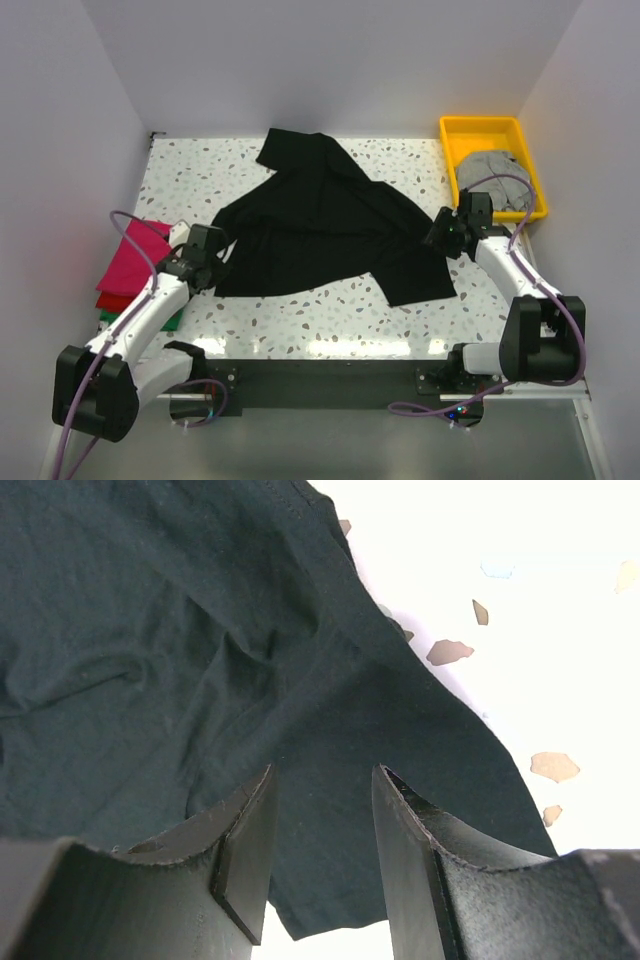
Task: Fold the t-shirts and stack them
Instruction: Flatten the tshirt out
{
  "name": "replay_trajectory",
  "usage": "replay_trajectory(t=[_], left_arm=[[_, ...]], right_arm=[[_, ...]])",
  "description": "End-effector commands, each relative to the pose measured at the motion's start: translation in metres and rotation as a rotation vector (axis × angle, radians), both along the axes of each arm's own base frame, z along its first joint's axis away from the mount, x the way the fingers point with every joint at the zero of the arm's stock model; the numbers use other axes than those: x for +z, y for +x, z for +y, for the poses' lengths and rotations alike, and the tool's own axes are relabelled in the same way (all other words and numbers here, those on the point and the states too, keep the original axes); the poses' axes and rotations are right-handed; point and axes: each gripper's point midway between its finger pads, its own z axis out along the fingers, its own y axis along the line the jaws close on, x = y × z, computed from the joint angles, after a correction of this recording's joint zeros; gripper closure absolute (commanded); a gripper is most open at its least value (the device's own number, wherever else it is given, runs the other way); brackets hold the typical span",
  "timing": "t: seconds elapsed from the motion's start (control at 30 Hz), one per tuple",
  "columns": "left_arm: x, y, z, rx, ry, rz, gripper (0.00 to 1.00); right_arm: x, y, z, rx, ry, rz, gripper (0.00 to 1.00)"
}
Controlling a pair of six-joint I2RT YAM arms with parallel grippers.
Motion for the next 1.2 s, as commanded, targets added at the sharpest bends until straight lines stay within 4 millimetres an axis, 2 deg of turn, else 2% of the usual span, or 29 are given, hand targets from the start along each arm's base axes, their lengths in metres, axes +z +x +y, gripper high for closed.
replay_trajectory(t=[0.0,0.03,0.1,0.13,0.27,0.33,0.7,0.8,0.9,0.93,1.0,1.1,1.17], left_arm=[[0.004,-0.006,0.007,0.026,0.014,0.000,0.83],[0.002,-0.008,0.007,0.030,0.013,0.008,0.73],[-0.006,-0.015,0.008,0.050,0.007,0.035,0.66],[-0.009,-0.017,0.009,0.057,0.005,0.041,0.60],[-0.021,-0.019,0.006,0.066,-0.012,0.061,0.50],[-0.027,-0.019,0.005,0.070,-0.009,0.091,0.48],[-0.056,-0.022,0.006,0.101,0.003,0.166,0.48],[-0.059,-0.019,0.007,0.098,0.010,0.161,0.51],[-0.061,-0.019,0.010,0.103,0.029,0.161,0.60],[-0.061,-0.018,0.011,0.102,0.035,0.161,0.68],[-0.061,-0.018,0.012,0.103,0.045,0.161,0.73],[-0.057,-0.016,0.013,0.095,0.050,0.146,0.90],[-0.051,-0.012,0.013,0.088,0.054,0.133,0.96]], right_arm=[[0.003,0.007,-0.001,0.009,-0.012,-0.028,0.54],[0.002,0.007,-0.001,0.009,-0.012,-0.026,0.54],[0.003,0.009,0.000,0.008,-0.008,-0.035,0.53],[0.003,0.008,0.001,0.011,-0.002,-0.035,0.53],[0.002,0.010,0.001,0.011,0.001,-0.032,0.53],[0.001,0.010,0.002,0.012,0.003,-0.029,0.53],[-0.001,0.009,0.003,0.021,0.004,-0.023,0.53],[-0.001,0.008,0.002,0.023,0.002,-0.024,0.53],[-0.001,0.008,0.002,0.023,0.002,-0.024,0.53],[-0.002,0.007,0.002,0.025,0.001,-0.021,0.53],[-0.002,0.008,0.002,0.023,0.002,-0.020,0.53],[-0.003,0.008,0.003,0.025,0.002,-0.018,0.53],[-0.003,0.009,0.002,0.025,0.001,-0.019,0.53]])
